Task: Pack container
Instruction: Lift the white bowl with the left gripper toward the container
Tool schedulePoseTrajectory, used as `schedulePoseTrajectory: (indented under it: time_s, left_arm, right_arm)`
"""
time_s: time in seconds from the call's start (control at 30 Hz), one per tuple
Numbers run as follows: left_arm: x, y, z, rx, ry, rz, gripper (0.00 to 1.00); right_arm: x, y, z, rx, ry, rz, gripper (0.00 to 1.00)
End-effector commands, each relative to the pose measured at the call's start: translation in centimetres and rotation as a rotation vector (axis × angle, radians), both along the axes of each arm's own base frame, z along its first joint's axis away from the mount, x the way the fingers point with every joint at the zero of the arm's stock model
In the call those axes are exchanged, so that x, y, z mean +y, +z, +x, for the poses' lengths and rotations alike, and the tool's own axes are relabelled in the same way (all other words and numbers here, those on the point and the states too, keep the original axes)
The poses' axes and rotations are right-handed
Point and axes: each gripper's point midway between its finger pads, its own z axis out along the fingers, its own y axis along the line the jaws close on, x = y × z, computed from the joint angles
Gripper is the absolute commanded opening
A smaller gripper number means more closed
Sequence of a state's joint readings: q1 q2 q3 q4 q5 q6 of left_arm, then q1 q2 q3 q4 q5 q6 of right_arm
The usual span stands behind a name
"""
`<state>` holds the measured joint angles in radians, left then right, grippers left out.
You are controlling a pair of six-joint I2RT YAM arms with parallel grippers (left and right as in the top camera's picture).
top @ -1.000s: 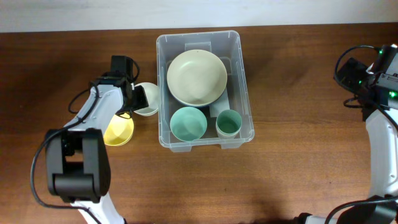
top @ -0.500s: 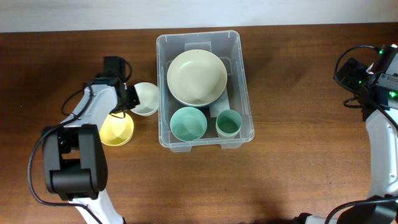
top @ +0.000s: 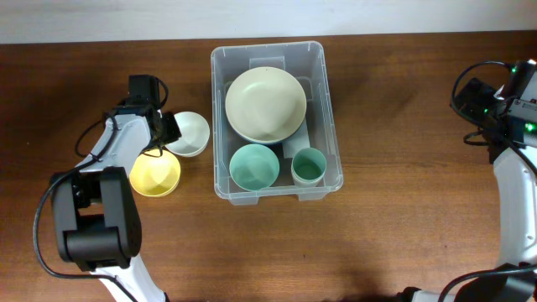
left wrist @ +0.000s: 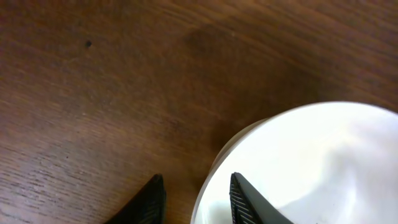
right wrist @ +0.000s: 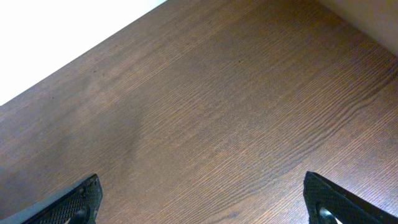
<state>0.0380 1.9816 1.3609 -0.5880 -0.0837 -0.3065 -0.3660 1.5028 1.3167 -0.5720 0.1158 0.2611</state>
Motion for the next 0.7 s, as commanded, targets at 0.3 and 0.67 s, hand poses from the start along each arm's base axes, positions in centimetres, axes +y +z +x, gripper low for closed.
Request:
schedulePoseTrajectory:
  time_s: [0.3, 0.67]
  left_arm:
    - [0.3, -0.3, 0.4, 0.001, 0.001, 0.012, 0.19]
    - [0.4, -0.9, 0.2, 0.017, 0.003, 0.011, 0.27]
  right_arm:
    - [-0.3, 0.7, 0.0, -0.015, -0.009, -0.012, 0.99]
    - [-0.3, 0.7, 0.0, -0.015, -0.009, -0.012, 0.99]
